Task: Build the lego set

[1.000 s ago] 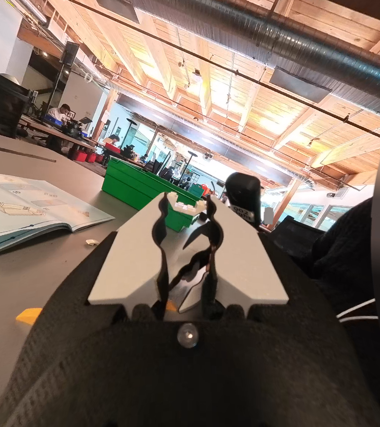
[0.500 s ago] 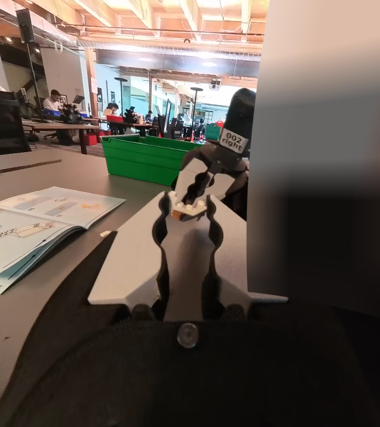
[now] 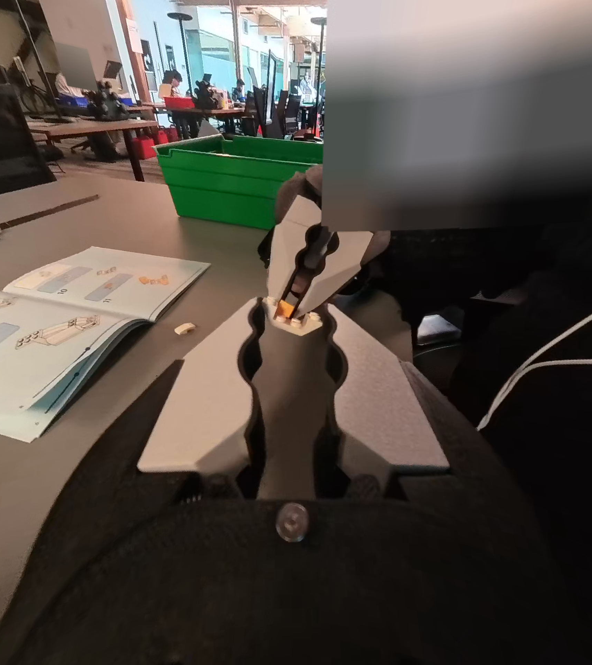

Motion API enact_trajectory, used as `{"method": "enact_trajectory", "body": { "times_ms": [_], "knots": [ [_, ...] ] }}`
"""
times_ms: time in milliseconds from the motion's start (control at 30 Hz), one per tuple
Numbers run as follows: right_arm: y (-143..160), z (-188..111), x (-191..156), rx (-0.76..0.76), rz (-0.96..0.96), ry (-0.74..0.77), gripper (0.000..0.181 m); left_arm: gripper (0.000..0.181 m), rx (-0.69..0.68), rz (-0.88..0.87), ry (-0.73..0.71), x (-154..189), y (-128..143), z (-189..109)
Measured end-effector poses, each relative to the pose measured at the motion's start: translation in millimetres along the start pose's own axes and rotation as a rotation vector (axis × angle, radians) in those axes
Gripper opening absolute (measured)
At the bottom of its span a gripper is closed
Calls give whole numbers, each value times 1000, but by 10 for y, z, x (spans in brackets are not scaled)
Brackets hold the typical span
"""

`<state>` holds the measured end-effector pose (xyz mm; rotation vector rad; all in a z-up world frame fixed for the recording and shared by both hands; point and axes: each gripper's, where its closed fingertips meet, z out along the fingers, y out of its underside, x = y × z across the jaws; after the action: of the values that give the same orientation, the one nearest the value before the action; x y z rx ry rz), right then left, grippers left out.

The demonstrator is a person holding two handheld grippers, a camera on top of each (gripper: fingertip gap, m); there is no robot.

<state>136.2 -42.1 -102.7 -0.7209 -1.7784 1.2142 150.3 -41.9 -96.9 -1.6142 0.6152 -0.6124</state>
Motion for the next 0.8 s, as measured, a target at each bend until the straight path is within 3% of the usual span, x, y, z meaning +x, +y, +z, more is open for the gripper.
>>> {"method": "enact_trajectory", "body": {
  "times_ms": [33,200,467,800],
  "knots": [
    [11,4,-4,-6,-10,3,6,30,-9,-3,8,6,12,7],
    [60,24,18,-68,-88,63,6,30,-36,-8,-2,-22,46,26],
    [268,105,121,-278,-169,191,6,27,-183,120,-140,-179,231,77],
    [304,158,194,-304,-96,220,5,27,-191,73,-155,-268,244,54]
  ]
}}
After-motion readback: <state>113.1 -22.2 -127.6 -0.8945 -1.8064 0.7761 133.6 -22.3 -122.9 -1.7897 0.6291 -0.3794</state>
